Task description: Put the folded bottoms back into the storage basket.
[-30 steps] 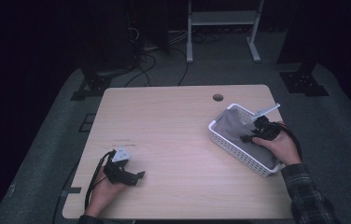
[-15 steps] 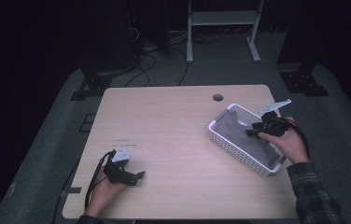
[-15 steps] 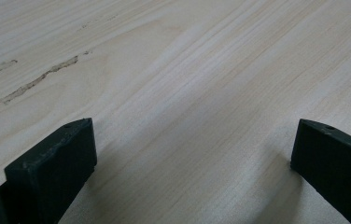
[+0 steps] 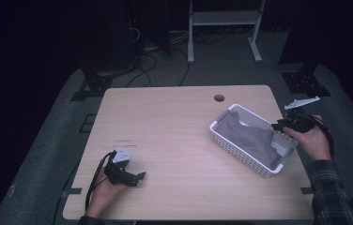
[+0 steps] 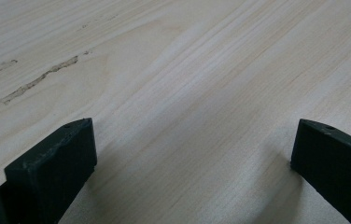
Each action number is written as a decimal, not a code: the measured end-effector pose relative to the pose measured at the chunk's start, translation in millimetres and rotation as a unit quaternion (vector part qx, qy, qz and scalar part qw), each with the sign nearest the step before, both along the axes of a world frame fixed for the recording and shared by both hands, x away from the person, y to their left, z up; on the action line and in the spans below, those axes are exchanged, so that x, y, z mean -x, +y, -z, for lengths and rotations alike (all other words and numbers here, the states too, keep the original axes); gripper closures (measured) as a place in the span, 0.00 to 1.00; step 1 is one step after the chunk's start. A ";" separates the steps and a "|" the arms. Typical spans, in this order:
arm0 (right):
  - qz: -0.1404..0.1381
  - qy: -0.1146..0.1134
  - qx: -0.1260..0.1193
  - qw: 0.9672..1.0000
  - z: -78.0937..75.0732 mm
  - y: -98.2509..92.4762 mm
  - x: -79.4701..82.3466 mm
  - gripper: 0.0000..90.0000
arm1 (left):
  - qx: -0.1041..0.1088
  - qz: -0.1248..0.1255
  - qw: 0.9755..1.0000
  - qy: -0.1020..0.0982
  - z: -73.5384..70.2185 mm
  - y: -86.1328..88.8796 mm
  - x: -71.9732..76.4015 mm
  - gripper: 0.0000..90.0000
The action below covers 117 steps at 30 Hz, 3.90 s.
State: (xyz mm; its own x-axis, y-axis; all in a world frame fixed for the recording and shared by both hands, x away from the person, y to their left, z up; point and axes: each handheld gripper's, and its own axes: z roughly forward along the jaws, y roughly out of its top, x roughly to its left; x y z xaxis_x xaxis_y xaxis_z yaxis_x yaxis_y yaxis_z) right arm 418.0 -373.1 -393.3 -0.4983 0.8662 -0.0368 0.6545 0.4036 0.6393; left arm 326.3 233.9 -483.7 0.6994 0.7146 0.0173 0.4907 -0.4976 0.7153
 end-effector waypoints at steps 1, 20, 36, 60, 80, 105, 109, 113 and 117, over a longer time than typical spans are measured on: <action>0.002 0.004 -0.002 1.000 2.0 -2.0 -0.3 0.74 | 0.000 0.000 1.000 0.000 0.0 0.0 0.0 0.00; -0.005 0.038 -0.040 0.998 10.5 12.0 1.6 0.92 | 0.000 0.000 1.000 0.000 0.0 0.0 0.0 0.00; -0.052 0.043 -0.038 0.997 9.7 75.5 -0.5 0.94 | -0.001 0.000 1.000 0.001 -0.3 0.1 0.0 0.00; -0.071 0.037 -0.061 0.995 7.5 63.5 23.5 1.00 | -0.001 0.002 1.000 0.001 -0.2 0.5 0.1 0.00; -0.159 0.033 -0.058 0.985 13.7 102.9 65.4 1.00 | 0.000 0.004 1.000 0.000 0.0 0.4 -0.1 0.00; -0.257 0.036 -0.061 0.964 13.0 155.4 98.5 1.00 | 0.001 0.004 1.000 0.000 0.0 -0.1 -1.0 0.00; -0.262 0.036 -0.066 0.962 12.8 159.8 99.4 1.00 | 0.001 0.004 1.000 0.000 0.0 -0.1 -0.9 0.00; -0.248 0.020 -0.064 0.966 15.1 157.5 97.6 0.90 | 0.001 0.004 1.000 0.000 0.0 -0.1 -0.9 0.00; -0.211 -0.016 -0.062 0.975 21.3 147.8 92.7 0.61 | 0.001 0.004 1.000 0.000 0.0 -0.1 -0.9 0.00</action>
State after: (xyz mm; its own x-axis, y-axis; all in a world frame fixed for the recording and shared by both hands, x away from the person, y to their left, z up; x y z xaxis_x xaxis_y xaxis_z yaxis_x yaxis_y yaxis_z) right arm 325.3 -225.3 -414.6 -0.8116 0.5832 0.0346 0.4260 0.5503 0.7181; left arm 327.2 233.8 -483.7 0.7048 0.7092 0.0166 0.4868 -0.5006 0.7159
